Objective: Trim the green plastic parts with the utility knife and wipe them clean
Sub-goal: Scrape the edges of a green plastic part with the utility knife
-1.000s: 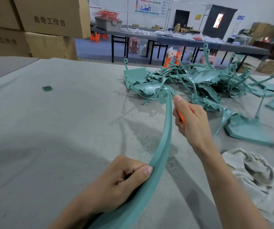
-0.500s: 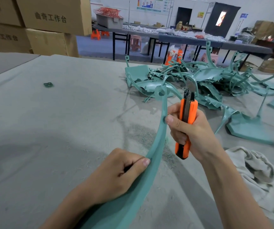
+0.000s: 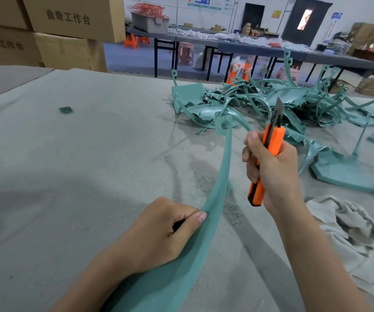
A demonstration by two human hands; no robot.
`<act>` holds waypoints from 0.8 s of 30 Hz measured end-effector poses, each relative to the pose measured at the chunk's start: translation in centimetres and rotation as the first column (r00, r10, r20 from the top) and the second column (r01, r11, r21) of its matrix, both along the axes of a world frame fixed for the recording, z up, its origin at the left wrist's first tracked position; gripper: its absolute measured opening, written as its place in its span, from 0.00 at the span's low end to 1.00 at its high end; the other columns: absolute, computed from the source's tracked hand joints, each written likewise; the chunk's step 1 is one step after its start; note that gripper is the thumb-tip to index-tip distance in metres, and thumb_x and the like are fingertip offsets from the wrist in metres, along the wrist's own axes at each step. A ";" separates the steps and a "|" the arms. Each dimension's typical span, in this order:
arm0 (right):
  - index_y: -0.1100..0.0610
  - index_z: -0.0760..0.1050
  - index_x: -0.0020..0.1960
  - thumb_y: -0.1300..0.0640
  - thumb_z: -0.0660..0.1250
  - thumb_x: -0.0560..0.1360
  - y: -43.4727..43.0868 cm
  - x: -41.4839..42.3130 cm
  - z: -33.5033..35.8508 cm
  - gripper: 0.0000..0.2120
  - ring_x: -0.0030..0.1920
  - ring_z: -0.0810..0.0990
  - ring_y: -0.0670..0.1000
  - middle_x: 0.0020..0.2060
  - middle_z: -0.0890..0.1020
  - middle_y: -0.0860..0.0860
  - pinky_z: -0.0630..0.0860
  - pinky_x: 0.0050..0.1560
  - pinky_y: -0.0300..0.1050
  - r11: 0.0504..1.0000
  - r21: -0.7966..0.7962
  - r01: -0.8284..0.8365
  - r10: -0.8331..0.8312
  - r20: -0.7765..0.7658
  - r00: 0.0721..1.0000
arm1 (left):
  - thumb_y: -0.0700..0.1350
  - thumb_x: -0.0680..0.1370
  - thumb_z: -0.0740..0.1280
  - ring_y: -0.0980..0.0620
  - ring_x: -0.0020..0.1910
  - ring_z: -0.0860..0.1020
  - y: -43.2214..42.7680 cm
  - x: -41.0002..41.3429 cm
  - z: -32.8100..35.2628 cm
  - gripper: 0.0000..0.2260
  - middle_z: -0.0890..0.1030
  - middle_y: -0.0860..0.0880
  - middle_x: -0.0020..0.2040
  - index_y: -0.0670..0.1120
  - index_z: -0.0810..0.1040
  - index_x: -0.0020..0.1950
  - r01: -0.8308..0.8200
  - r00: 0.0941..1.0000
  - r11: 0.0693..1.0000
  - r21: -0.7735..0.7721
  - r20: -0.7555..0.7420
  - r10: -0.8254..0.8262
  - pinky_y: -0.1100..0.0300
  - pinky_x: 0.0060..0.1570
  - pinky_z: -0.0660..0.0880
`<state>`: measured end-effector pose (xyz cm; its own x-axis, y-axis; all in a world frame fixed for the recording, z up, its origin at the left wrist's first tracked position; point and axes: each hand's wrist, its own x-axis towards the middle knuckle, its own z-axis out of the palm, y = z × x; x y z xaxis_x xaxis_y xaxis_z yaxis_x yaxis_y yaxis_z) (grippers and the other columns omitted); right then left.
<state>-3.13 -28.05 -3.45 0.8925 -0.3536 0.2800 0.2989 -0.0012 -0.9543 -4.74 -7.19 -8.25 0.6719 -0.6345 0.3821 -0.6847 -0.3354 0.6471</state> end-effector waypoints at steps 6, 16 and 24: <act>0.57 0.76 0.37 0.56 0.65 0.82 -0.3 0.1 -0.5 0.14 0.21 0.64 0.46 0.25 0.77 0.49 0.60 0.22 0.38 0.992 -0.121 0.023 -0.034 -0.088 0.996 | 0.55 0.80 0.55 0.55 0.23 0.58 0.0 0.3 -0.1 0.20 0.58 0.53 0.24 0.49 0.57 0.30 -0.106 0.994 0.994 -0.034 0.030 0.107 0.67 0.27 0.55; 0.56 0.80 0.43 0.58 0.76 0.66 1.2 -0.2 -1.1 0.08 0.20 0.64 0.45 0.33 0.79 0.52 0.62 0.20 0.36 0.888 -0.065 -0.455 0.442 -0.149 0.884 | 0.56 0.79 0.56 0.57 0.23 0.60 0.0 0.4 -0.1 0.22 0.61 0.56 0.24 0.46 0.60 0.29 -0.116 0.992 0.989 -0.094 -0.063 0.111 0.67 0.27 0.57; 0.50 0.77 0.31 0.59 0.68 0.73 1.5 -0.3 -0.7 0.12 0.18 0.63 0.43 0.28 0.76 0.50 0.62 0.21 0.32 0.857 0.091 -0.507 0.511 -0.028 0.859 | 0.56 0.78 0.57 0.56 0.24 0.61 0.0 0.0 0.3 0.22 0.62 0.53 0.25 0.44 0.61 0.30 0.035 0.972 0.981 -0.189 -0.221 -0.077 0.65 0.26 0.58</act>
